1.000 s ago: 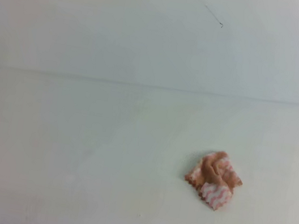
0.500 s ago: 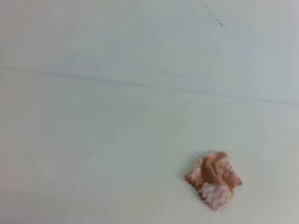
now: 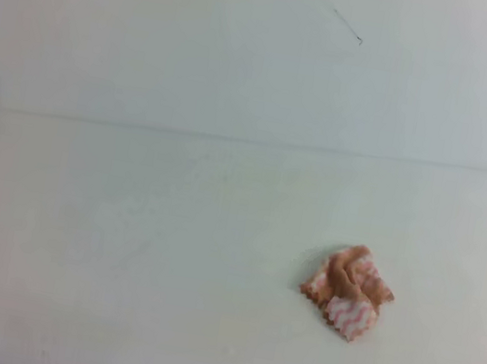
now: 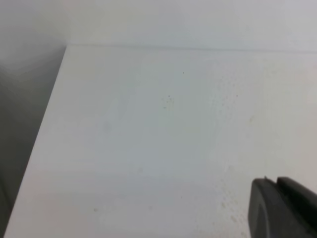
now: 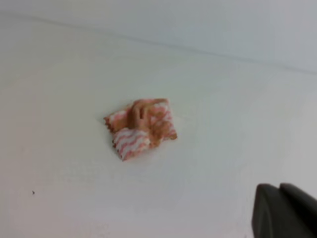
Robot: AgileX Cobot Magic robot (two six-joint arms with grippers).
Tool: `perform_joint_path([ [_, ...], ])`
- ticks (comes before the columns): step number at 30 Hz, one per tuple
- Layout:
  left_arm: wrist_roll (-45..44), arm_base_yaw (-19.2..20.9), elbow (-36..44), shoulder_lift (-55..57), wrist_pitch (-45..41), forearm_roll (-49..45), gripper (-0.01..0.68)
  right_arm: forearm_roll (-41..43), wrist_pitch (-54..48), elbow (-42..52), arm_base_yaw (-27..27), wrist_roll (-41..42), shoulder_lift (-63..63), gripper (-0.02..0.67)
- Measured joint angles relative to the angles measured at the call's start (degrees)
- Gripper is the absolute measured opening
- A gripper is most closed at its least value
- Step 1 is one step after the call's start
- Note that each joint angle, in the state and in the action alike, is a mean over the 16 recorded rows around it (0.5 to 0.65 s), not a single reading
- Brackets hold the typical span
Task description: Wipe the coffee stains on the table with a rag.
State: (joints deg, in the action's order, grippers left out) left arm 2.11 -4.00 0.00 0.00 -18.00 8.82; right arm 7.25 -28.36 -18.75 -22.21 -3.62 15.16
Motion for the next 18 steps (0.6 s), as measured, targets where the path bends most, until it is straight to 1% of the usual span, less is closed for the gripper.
perform_joint_path([
  [12, 0.03, 0.0, 0.0, 0.0, -0.42, 0.0, -0.001, -0.43, -2.27, 0.05, 0.29, 0.08, -1.77, -0.001],
  [15, 0.03, 0.0, 0.0, 0.0, -0.54, 0.0, -0.001, -0.51, -2.31, 0.04, 1.29, 0.09, -2.54, -0.001],
  [18, 0.03, 0.0, 0.0, 0.0, -0.6, 0.0, -0.001, -0.56, -2.49, 0.05, 3.62, 0.09, -3.69, -0.001],
])
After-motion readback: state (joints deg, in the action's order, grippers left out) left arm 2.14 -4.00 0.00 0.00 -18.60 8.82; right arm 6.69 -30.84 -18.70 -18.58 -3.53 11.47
